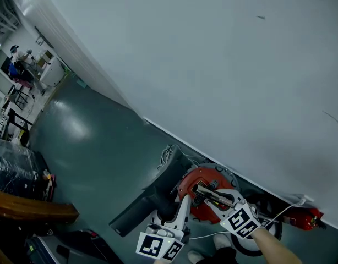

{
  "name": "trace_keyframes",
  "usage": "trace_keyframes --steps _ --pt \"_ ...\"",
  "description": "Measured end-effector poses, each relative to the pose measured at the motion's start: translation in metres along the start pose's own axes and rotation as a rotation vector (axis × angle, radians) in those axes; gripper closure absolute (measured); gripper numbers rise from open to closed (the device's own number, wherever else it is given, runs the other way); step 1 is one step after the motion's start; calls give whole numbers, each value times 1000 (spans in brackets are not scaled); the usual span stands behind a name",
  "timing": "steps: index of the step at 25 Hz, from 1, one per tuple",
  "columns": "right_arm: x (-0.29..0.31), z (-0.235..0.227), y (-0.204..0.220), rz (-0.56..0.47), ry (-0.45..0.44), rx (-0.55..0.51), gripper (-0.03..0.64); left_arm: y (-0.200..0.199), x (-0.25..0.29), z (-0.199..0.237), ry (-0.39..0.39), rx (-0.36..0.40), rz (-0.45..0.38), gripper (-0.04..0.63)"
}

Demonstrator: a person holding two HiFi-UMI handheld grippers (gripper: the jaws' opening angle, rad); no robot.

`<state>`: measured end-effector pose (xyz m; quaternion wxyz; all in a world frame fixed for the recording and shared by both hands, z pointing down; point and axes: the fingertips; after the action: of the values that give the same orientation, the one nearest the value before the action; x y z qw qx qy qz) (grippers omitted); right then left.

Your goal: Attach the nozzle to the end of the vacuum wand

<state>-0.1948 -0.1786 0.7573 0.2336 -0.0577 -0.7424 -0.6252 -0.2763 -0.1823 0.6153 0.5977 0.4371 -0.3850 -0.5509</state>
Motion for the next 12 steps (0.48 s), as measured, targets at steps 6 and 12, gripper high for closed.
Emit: trace_keyframes --steps 6,12 --pt "26 -2 29 81 -14 -50 436 20 10 17 -6 -30 -1 465" --pt "37 -9 42 106 0 -115 437 32 19 28 -11 -119 -16 465"
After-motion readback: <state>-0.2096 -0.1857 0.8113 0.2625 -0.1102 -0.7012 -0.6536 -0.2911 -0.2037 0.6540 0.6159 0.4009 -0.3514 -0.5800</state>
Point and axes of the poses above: the fingertips, and each gripper's own axes: x forward along the fingers, z to its left, y out of its underside, and after that the axes turned 11 degrees about -z, right-handed
